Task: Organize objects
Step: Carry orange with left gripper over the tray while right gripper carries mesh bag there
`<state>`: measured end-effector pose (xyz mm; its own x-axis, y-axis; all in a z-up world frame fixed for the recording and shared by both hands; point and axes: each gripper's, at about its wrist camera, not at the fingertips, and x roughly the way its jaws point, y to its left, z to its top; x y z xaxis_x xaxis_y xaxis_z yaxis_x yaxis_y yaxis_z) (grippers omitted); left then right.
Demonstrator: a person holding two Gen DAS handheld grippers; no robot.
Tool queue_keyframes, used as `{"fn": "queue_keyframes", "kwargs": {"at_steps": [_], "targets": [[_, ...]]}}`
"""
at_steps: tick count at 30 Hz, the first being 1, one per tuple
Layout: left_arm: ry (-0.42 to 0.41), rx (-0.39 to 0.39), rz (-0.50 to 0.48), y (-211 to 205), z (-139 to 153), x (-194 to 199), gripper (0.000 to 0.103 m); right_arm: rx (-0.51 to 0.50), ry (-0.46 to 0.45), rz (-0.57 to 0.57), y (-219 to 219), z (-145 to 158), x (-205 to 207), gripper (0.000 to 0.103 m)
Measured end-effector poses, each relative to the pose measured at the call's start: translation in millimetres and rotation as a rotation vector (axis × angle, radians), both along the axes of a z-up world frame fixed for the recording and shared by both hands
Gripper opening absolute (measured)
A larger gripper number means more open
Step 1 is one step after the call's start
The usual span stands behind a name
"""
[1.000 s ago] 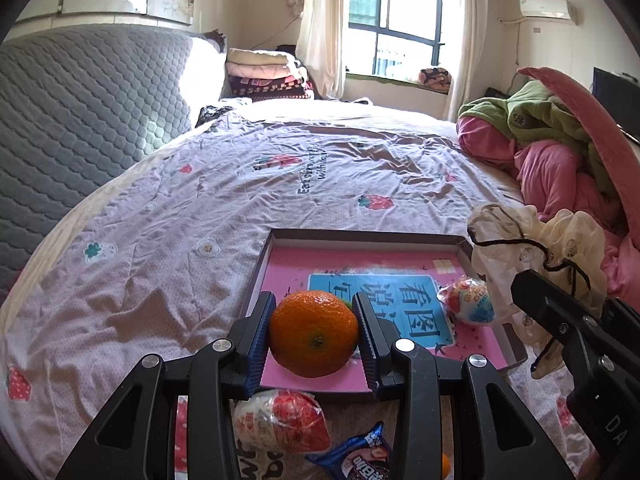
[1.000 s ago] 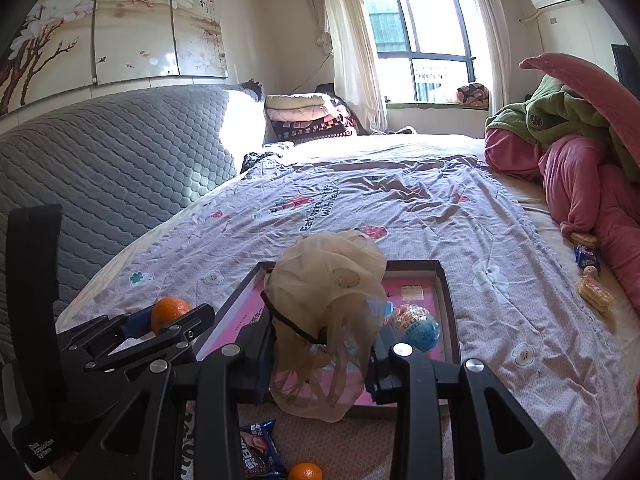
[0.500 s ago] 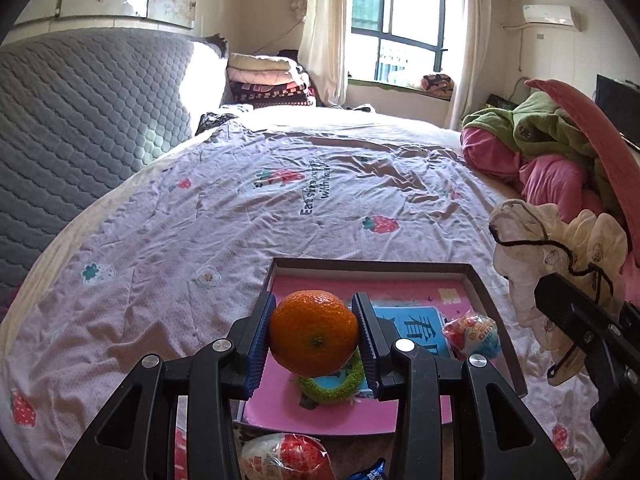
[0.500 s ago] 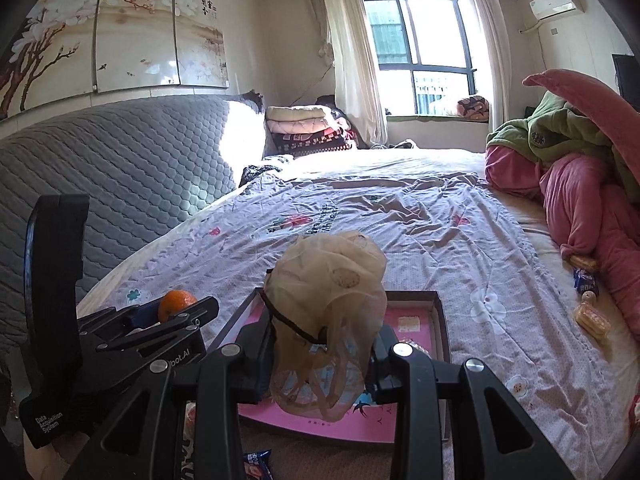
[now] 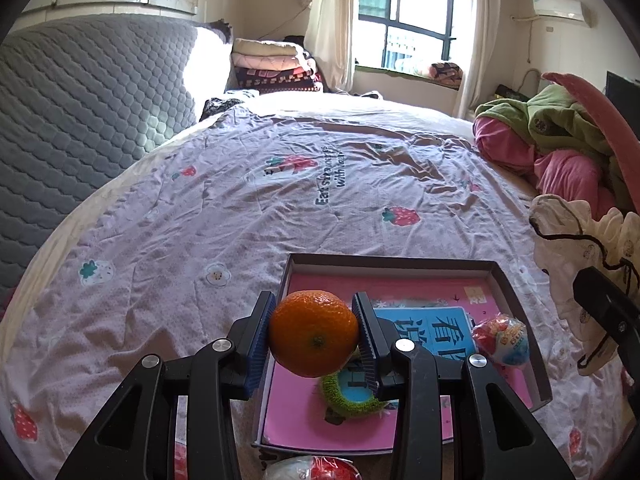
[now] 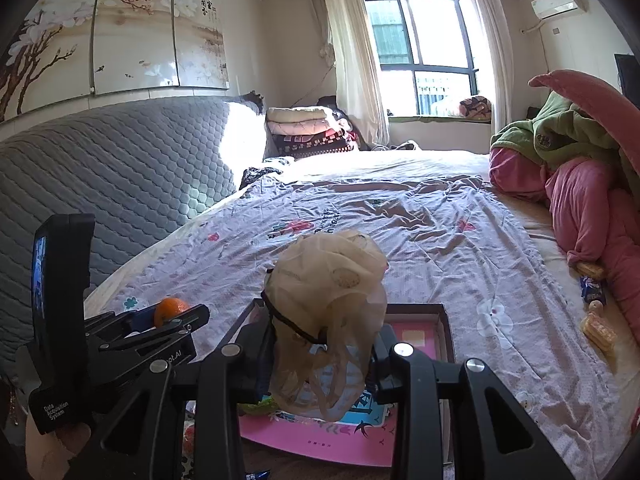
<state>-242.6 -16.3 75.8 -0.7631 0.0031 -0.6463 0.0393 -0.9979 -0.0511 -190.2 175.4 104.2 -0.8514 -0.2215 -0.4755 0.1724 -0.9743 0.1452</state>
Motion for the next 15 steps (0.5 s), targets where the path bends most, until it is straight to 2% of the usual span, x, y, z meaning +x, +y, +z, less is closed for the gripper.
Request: {"fn": "queue_keyframes", "kwargs": {"at_steps": [9, 15], "targets": [[-0.047, 0.000, 0.020, -8, -21, -9, 0.041, 0.013, -0.032, -0.010, 2, -13, -6, 0.037], [-0.061, 0.003, 0.001, -10, -31, -10, 0.041, 0.033, -0.053, -0.008, 1, -22, -5, 0.037]]}}
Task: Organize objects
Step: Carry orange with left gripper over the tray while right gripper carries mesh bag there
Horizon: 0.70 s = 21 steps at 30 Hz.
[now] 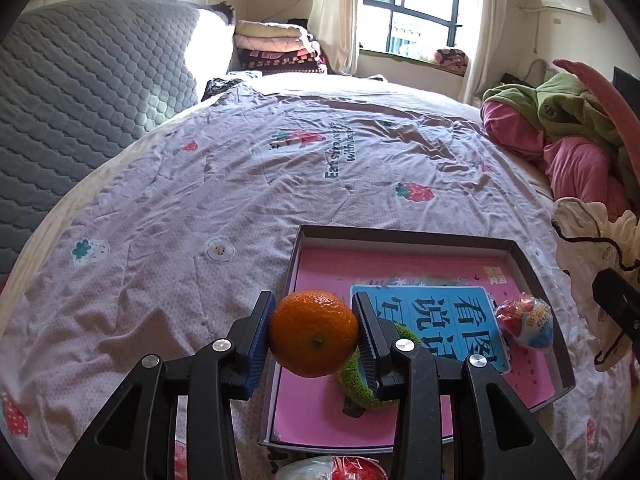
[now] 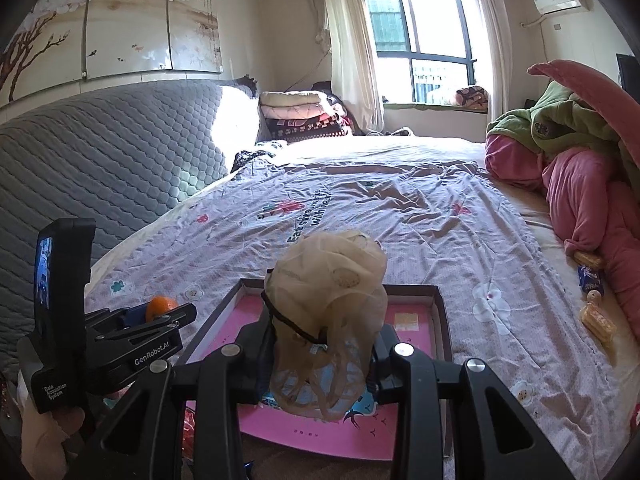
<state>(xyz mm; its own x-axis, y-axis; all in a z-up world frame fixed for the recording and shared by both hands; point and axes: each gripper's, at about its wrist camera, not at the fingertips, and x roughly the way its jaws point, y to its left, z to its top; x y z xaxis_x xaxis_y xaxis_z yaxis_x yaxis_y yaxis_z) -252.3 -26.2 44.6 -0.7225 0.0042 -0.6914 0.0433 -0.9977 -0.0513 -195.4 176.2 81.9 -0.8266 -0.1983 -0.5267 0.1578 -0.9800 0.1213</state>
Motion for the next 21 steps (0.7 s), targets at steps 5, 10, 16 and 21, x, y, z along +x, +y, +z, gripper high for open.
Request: {"fn": "queue_keyframes", "kwargs": {"at_steps": [5, 10, 16, 21], "targets": [[-0.029, -0.010, -0.005, 1, -12, -3, 0.041, 0.012, -0.024, -0.006, 1, -11, -6, 0.037], [-0.055, -0.023, -0.015, 2, -23, -5, 0.041, 0.027, -0.053, -0.003, 0, -23, -12, 0.037], [-0.087, -0.028, -0.034, 2, -34, -7, 0.041, 0.040, -0.083, -0.001, -2, -35, -16, 0.037], [-0.134, -0.040, -0.044, 0, -46, -10, 0.041, 0.056, -0.107, 0.011, -7, -45, -19, 0.037]]}}
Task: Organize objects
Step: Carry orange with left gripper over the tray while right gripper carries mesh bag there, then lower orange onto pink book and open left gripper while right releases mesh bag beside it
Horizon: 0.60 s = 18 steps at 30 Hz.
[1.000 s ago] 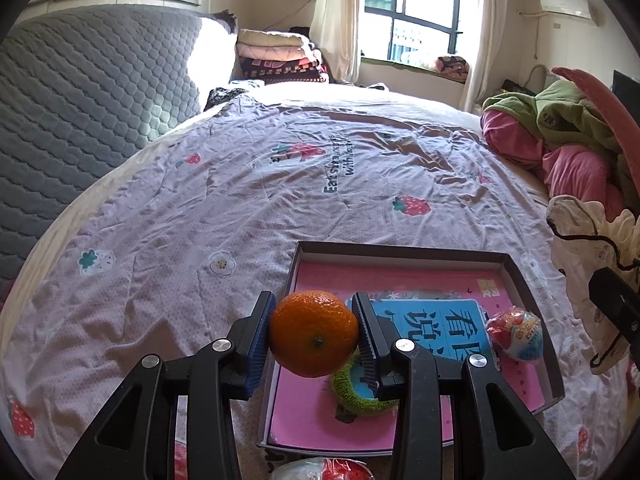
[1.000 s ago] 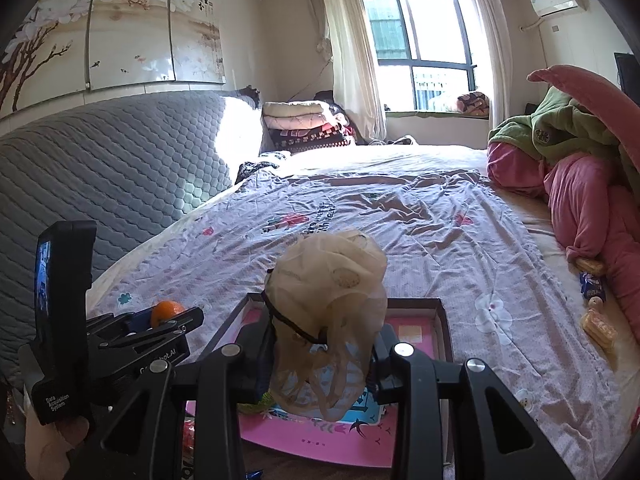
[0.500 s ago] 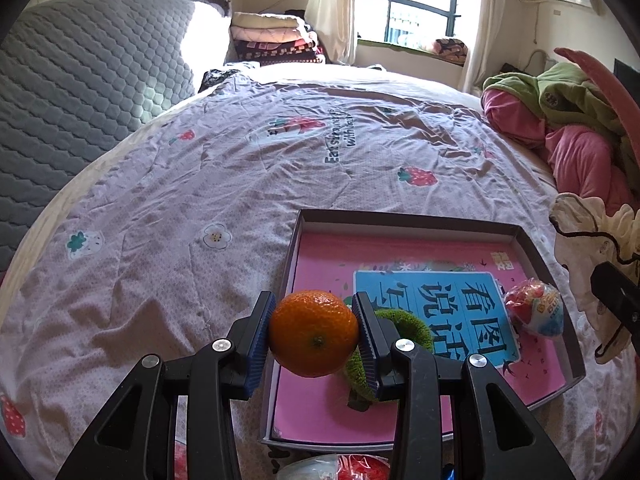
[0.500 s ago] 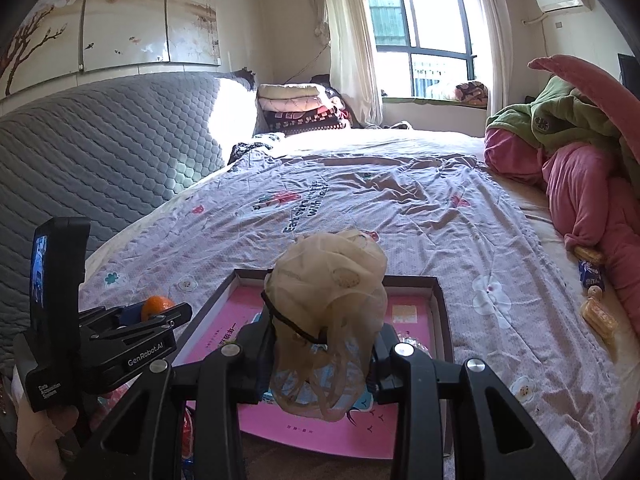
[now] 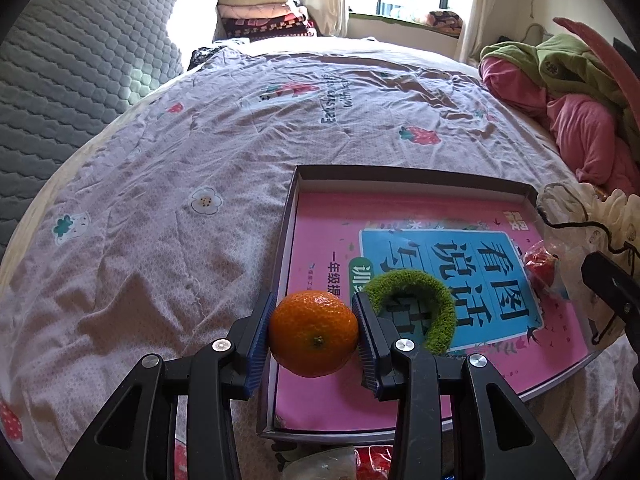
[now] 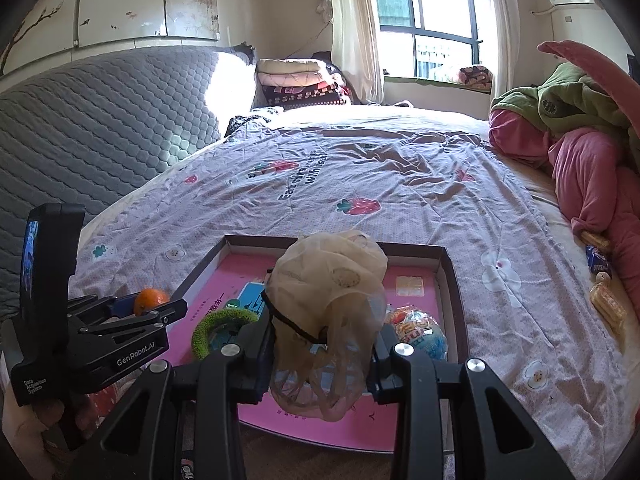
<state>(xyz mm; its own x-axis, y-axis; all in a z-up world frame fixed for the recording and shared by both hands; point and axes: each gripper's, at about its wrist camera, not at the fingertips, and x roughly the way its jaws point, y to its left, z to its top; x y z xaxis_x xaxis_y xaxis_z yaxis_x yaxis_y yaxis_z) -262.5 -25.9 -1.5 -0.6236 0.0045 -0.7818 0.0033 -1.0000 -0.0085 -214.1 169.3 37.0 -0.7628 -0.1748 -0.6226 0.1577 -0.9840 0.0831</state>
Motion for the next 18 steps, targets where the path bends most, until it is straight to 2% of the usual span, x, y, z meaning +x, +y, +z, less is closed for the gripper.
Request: {"fn": "queue_keyframes", "kwargs": {"at_steps": [5, 18], "targets": [[-0.028, -0.071, 0.001, 2, -9, -1, 0.041, 0.014, -0.029, 0.015, -4, -10, -3, 0.037], [-0.027, -0.130, 0.004, 9, -16, 1, 0.041, 0.021, -0.081, 0.032, -7, -27, -8, 0.037]]}}
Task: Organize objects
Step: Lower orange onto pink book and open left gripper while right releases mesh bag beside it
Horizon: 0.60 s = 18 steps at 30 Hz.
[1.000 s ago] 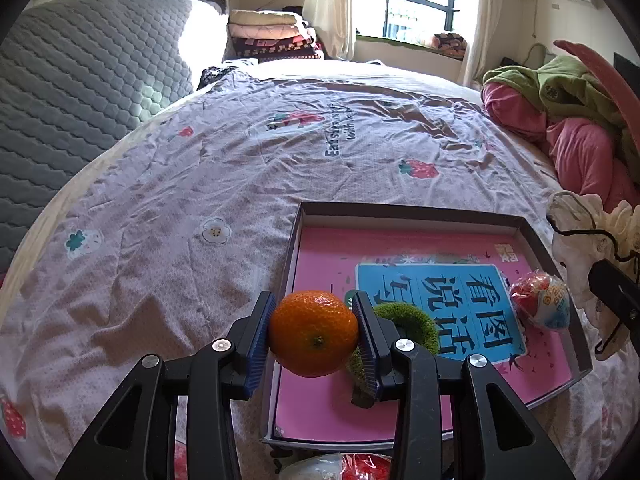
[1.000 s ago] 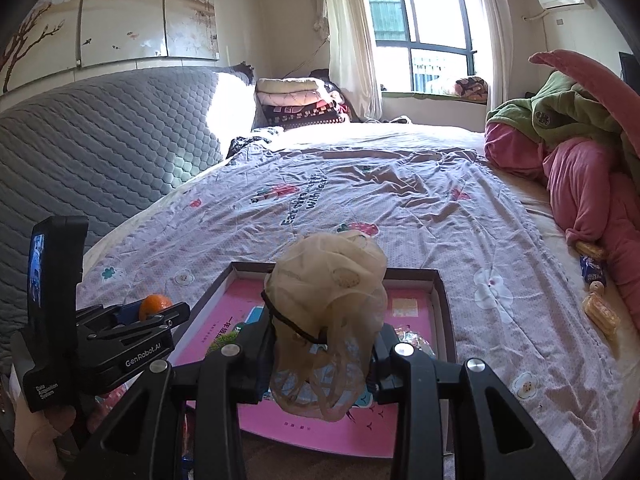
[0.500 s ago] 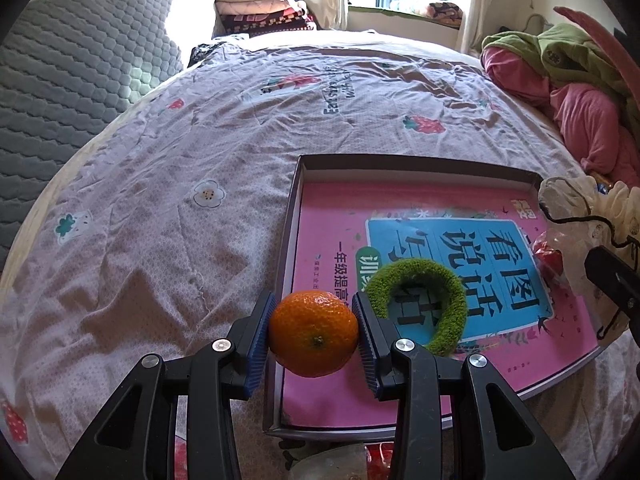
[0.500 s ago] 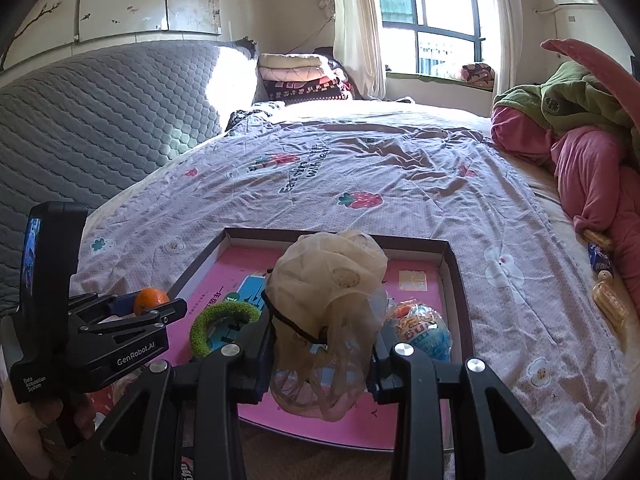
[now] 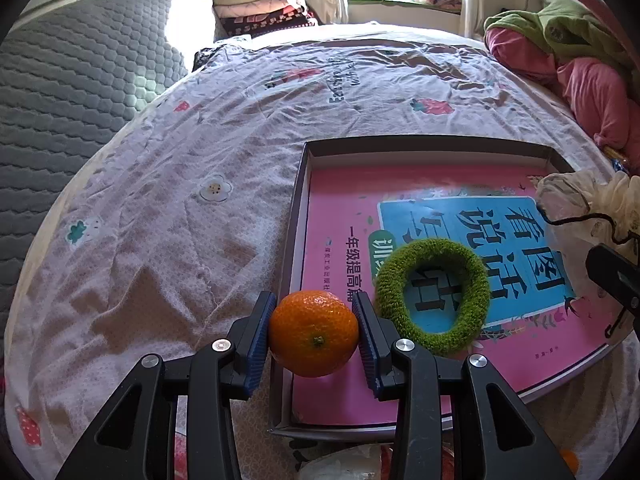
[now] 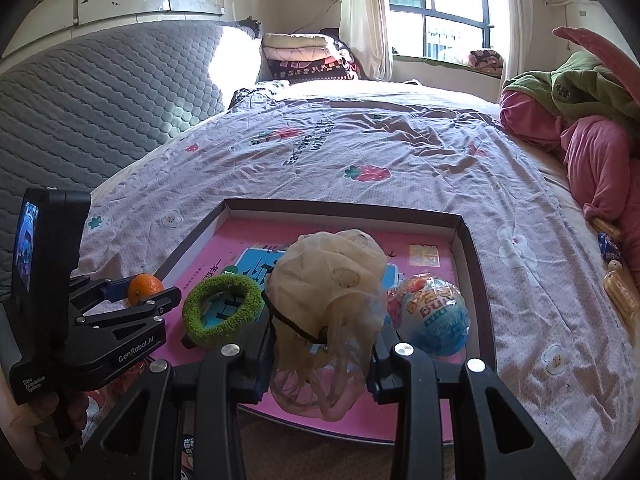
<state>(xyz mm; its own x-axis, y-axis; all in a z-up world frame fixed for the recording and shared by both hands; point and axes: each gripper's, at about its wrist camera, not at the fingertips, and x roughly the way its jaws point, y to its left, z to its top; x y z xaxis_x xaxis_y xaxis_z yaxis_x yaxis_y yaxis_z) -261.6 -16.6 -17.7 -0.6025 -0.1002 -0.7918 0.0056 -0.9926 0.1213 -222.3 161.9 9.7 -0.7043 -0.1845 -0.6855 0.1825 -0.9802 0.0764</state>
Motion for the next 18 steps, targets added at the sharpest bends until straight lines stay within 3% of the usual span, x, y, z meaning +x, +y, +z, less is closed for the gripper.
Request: {"fn": "queue_keyframes", "kwargs": {"at_steps": [7, 18], "targets": [[0.027, -0.056, 0.008, 8, 3, 6, 0.041, 0.007, -0.006, 0.006, -4, -2, -1, 0.037], [0.028, -0.034, -0.046, 27, 3, 11, 0.041, 0.023, -0.028, 0.018, -7, -10, -3, 0.037]]}}
